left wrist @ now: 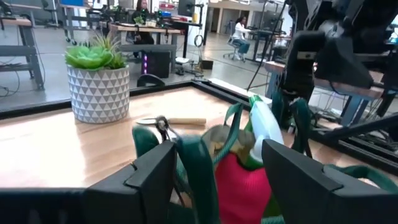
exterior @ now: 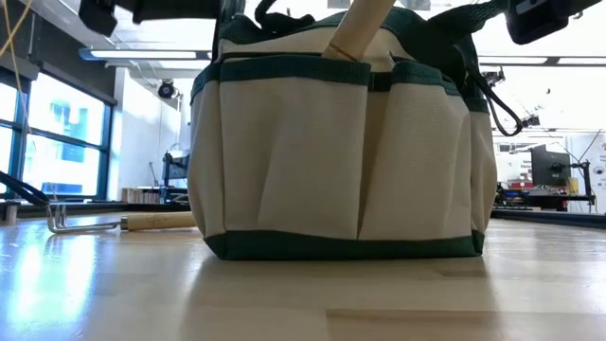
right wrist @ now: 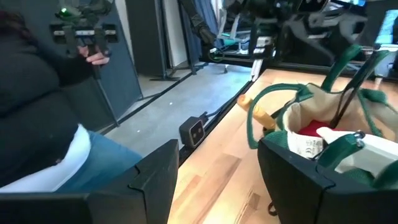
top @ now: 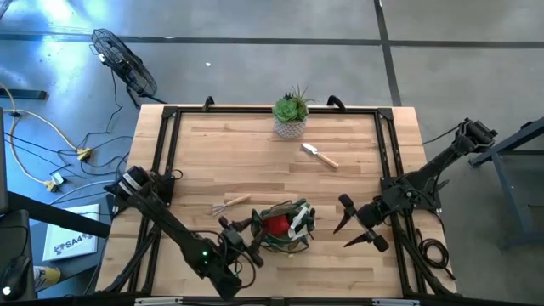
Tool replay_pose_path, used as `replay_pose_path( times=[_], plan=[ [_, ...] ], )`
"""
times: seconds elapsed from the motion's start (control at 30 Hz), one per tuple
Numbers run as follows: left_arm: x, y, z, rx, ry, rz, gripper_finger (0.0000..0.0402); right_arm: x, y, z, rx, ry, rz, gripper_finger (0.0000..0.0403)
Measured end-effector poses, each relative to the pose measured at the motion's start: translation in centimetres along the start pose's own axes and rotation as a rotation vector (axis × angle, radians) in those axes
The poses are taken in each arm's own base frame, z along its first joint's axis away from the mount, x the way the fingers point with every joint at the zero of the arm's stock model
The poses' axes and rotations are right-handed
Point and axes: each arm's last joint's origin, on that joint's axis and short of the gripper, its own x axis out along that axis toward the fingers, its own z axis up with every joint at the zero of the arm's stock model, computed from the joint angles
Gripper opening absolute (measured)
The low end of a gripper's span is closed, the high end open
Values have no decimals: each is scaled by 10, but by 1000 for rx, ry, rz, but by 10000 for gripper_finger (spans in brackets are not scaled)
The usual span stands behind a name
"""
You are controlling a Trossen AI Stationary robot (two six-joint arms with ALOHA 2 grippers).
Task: Pick & Place Garden tools in Gardening bag
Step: Put the green shear scissors into the green gardening bag, then put the brown trowel into the green gardening bag
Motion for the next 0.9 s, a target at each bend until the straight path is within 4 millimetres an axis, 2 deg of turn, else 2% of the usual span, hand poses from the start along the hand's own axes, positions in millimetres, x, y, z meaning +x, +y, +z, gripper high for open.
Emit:
replay_pose_path(
  times=[0.2,0.3,0.4,0.53,0.63,0.77,0.9],
  plan=[
    [-1,1,18,0,-7,1,230,0,-1,-1,2,4,-20,211],
    [-2,2,28,-3,-8,0,230,-5,-5,-3,65,30,-167,211],
    [-2,3,39,-9,-9,-2,230,-15,-14,-10,112,82,-397,211],
    [-3,5,50,-9,-10,-3,230,-34,-33,-21,200,151,-730,211],
    [-3,6,54,6,-11,-2,230,-44,-50,-30,264,222,-895,209],
    [0,5,56,28,-22,14,230,-53,-76,-36,338,305,-981,191],
    [2,4,57,58,-5,-2,230,-60,-102,-40,454,344,-960,169]
  ],
)
